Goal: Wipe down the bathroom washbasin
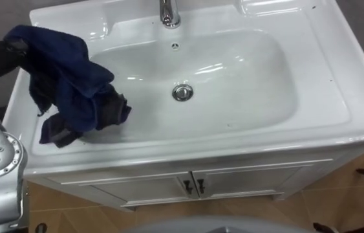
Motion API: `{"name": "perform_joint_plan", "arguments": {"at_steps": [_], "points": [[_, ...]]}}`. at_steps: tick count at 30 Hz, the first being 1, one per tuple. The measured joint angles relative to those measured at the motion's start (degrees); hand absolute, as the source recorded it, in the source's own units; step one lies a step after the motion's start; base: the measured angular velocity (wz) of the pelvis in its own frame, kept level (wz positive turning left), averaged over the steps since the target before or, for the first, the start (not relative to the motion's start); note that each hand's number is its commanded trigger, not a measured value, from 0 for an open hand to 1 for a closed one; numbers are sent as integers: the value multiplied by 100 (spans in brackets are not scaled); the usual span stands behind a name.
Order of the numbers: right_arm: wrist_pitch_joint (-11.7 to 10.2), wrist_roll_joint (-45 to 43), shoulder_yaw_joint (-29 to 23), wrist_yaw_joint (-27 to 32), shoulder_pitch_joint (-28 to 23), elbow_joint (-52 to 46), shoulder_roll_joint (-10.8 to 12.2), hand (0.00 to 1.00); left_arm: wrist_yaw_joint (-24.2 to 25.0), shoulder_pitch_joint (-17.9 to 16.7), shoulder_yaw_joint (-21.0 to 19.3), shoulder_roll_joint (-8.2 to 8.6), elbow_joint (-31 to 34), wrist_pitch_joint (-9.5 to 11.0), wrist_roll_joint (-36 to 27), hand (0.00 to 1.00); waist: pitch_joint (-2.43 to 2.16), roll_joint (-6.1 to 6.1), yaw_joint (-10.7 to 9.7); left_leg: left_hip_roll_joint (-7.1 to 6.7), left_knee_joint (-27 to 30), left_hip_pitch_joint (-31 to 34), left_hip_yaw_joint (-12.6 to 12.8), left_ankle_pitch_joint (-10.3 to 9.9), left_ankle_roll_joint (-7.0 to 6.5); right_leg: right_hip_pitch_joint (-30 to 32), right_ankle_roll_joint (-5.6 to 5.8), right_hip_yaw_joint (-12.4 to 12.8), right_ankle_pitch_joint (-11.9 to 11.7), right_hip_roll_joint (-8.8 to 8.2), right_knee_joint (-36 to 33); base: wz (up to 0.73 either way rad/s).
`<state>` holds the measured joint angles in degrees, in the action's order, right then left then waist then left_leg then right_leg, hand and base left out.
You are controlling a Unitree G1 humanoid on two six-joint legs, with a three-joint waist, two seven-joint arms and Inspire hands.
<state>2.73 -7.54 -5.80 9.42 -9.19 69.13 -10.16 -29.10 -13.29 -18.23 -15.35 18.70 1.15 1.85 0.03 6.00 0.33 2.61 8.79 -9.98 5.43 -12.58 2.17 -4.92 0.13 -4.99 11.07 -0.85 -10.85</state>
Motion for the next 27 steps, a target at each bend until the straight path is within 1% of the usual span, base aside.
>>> {"name": "perform_joint_plan", "arguments": {"at_steps": [2, 5, 7, 9, 13, 15, 16, 17, 18, 21, 23, 24, 25, 27], "points": [[77, -6, 0, 45, 0, -10, 11, 0, -16, -1, -112, 14, -232, 0, 10, 0, -4, -5, 9, -1, -10, -25, 3, 0, 0, -15, 2, 23, -1, 3, -43, -6], [95, 1, -1, 77, -5, -14, 17, 0, -71, -8, -187, 16, -595, -22, 16, 0, -2, -9, 17, -2, -11, -28, 9, 0, 0, -6, 2, 23, -1, 2, -60, 0], [97, 29, -9, 113, -12, -17, 25, 0, -159, -4, -252, 16, -869, -48, 59, 0, -11, -1, 67, -2, -10, -27, 38, 0, 0, 4, 2, 24, 0, 0, -62, 0], [103, 52, -8, 124, -41, -16, 26, 0, -209, -6, -345, 18, -984, -70, 68, 0, -27, 10, 131, -2, -7, -29, 56, 0, 0, 8, 2, 25, 0, -4, -64, -2], [125, 50, -2, 127, -113, 2, 27, 0, -435, -6, -574, 17, -997, -124, 75, 0, -19, 7, 212, -2, -10, -31, 67, 0, 0, 9, 4, 6, 0, -9, -69, 2], [179, 50, -4, 125, -112, 1, 27, 0, -451, -7, -656, 17, -1052, -134, 81, 0, -17, 27, 234, -2, -9, -48, 55, 0, 0, -7, 4, -2, 0, -9, -63, 0], [208, 51, -1, 120, -118, 1, 27, 0, -451, -10, -645, 17, -1077, -155, 80, 0, -15, 27, 251, -2, -10, -56, 51, 0, 0, -16, 4, -5, 0, -9, -66, 3], [221, 33, -1, 105, -118, -5, 30, 0, -437, -34, -624, 18, -1078, -176, 81, 0, 1, 15, 230, -1, -11, -52, 50, 0, 0, -16, 4, -5, 0, -8, -71, 4], [223, 25, -1, 93, -117, -8, 31, 0, -419, -42, -623, 20, -1079, -195, 81, 0, 10, 34, 221, -1, -11, -49, 50, 0, 0, -15, 4, -6, 0, -7, -73, 5], [232, 45, 6, -7, -100, -27, 31, 0, -381, -98, -601, 45, -1099, -248, 125, 0, 10, 17, 179, -1, -11, -46, 49, 0, 0, -14, 7, -22, -1, -14, -90, 3], [235, 46, 21, -38, -94, -37, 36, 0, -336, -184, -481, 53, -1116, -260, 228, 0, 9, 16, 159, -1, -9, -47, 49, 0, 0, -10, 7, -23, -1, -17, -102, 0], [239, 41, 72, -43, -90, -36, 32, 0, -254, -200, -341, 64, -1160, -271, 301, 0, 9, 12, 159, -1, -8, -43, 49, 0, -1, -1, 7, -23, -1, -17, -112, 0], [240, 41, 126, -70, -79, -35, 32, 0, -157, -211, -200, 99, -1170, -339, 375, 0, 4, -3, 160, -1, -4, -36, 51, 0, -1, 14, 8, -23, -1, -18, -130, 0], [237, 41, 194, -87, -47, -18, 30, 0, -15, -224, 15, 157, -1213, -385, 445, 0, 4, -35, 154, -1, 10, -39, 52, 1, -3, 23, 7, -21, 1, -20, -178, -2]]}}
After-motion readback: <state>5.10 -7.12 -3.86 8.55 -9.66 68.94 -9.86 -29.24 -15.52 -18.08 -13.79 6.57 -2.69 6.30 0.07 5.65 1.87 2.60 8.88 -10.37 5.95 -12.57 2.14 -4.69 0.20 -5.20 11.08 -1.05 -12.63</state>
